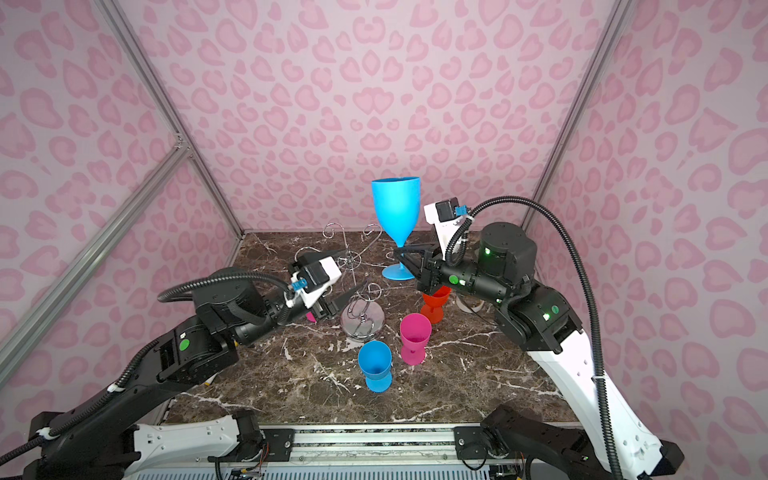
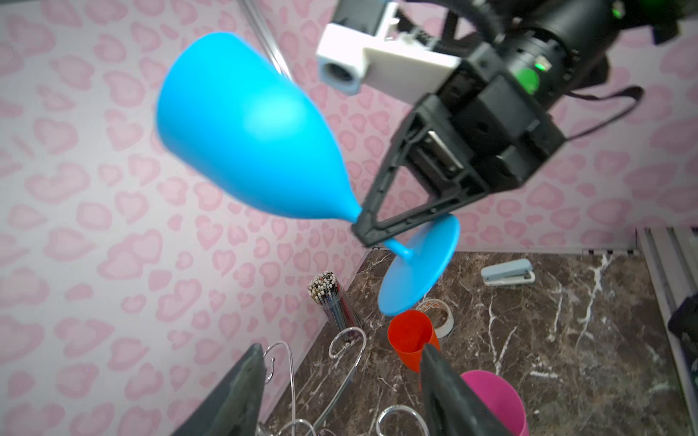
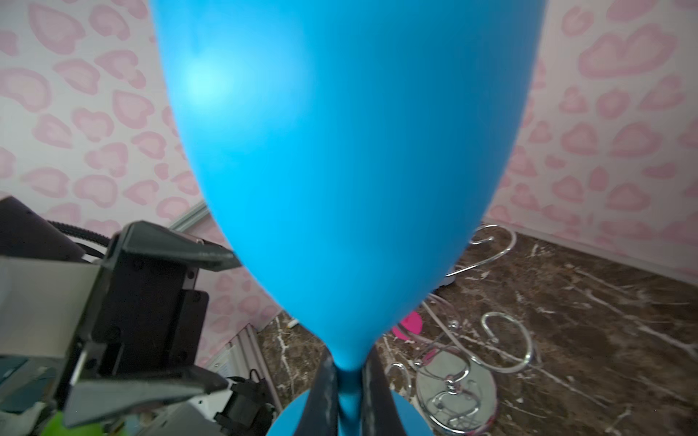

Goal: Take the wine glass off the wine glass rack

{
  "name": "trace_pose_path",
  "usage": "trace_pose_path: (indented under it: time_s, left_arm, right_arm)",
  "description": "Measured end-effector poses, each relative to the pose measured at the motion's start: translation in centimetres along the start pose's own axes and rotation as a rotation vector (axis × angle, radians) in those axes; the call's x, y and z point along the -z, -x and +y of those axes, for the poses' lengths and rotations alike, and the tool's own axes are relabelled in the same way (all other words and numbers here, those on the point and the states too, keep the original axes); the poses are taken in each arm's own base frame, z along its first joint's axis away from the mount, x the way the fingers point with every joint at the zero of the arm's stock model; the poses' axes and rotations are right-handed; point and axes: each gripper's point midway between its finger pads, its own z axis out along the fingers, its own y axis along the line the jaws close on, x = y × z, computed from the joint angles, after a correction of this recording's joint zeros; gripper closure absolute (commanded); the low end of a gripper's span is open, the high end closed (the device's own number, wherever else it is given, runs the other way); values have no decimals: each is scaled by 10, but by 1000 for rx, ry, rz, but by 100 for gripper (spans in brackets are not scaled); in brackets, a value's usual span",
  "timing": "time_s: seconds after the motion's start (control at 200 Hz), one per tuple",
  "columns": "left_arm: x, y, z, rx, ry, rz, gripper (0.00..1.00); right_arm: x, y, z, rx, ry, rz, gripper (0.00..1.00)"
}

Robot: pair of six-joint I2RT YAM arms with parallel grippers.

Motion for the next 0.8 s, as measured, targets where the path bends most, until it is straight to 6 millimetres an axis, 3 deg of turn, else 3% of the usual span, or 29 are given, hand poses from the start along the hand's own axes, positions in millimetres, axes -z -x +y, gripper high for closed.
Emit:
trace_pose_path:
  time_s: [0.155, 0.285, 0.37, 0.51, 0.655, 0.8]
  left_arm:
    - [11, -1, 29, 324, 72, -13, 26]
    - [15, 3, 35, 561, 38, -9, 26]
    - [17, 9, 30, 677, -8, -17, 26]
    - [15, -1, 19, 815, -59, 20, 26]
    - [10, -21, 8, 919, -86, 84, 26]
    - [5, -25, -1, 986, -129, 114, 28]
  right_arm:
    - [9, -19, -34, 237, -173, 10, 100]
    - [14, -43, -63, 426, -311, 64, 100]
    - [20, -53, -72, 540, -365, 82, 100]
    - [26, -61, -66, 724, -373, 59, 100]
    - [27, -63, -47, 899, -341, 24, 100]
    - [23, -66, -32, 1045, -317, 35, 100]
